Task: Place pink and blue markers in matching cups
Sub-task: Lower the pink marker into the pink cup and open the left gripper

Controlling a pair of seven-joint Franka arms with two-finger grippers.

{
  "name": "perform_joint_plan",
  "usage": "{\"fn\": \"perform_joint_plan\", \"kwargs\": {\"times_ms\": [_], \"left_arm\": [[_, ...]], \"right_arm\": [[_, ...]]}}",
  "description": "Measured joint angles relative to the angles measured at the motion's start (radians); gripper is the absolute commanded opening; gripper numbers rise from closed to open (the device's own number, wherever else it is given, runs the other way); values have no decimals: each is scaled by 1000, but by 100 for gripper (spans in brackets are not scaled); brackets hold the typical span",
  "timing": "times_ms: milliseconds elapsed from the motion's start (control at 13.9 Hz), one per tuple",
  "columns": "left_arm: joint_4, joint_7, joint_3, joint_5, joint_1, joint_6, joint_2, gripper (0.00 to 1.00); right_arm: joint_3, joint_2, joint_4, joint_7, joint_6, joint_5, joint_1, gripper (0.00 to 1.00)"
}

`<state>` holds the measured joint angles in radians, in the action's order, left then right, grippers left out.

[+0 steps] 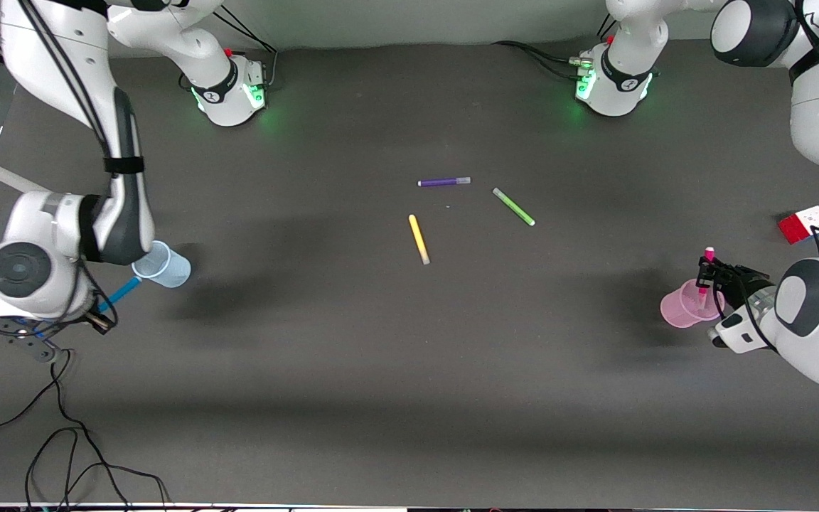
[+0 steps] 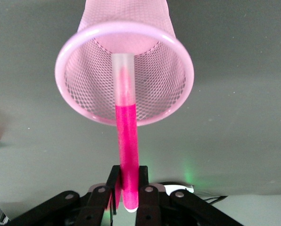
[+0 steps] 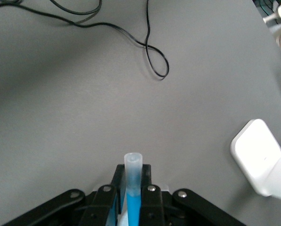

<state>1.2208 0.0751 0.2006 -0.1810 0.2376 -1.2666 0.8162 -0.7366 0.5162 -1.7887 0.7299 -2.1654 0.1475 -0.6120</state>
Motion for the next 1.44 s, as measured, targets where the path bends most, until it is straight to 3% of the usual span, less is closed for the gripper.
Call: {"fn": "perform_joint_plan", "kwargs": {"times_ms": [215,503,646,933,1077,1436], "left_arm": [[-5,0,0,0,-3,-2,1,100],[-75,-5,-5,-5,-8,-2,-1,100],[-113,-16,-10,-6,-8,6,-10,100],[-131,-21,-5,4,-10,13,-99,100],[-124,-21,-2,12,-11,10,-174,100],[65,-23,-2,78,-14,-114,-420,100]], "right_arm": [[-26,-1,-34,107,-1,48,-41,0],[-194,-7,-90,151,-1,78,-181,0],[-242,-11,-114,194,-1,79,-234,0],[-249,-13,-162,257,-1,88,-281,0],[-249,-13,-182,277,-1,133,-285,0],[-250,-13,-226,304,-11,180,-287,0]]}}
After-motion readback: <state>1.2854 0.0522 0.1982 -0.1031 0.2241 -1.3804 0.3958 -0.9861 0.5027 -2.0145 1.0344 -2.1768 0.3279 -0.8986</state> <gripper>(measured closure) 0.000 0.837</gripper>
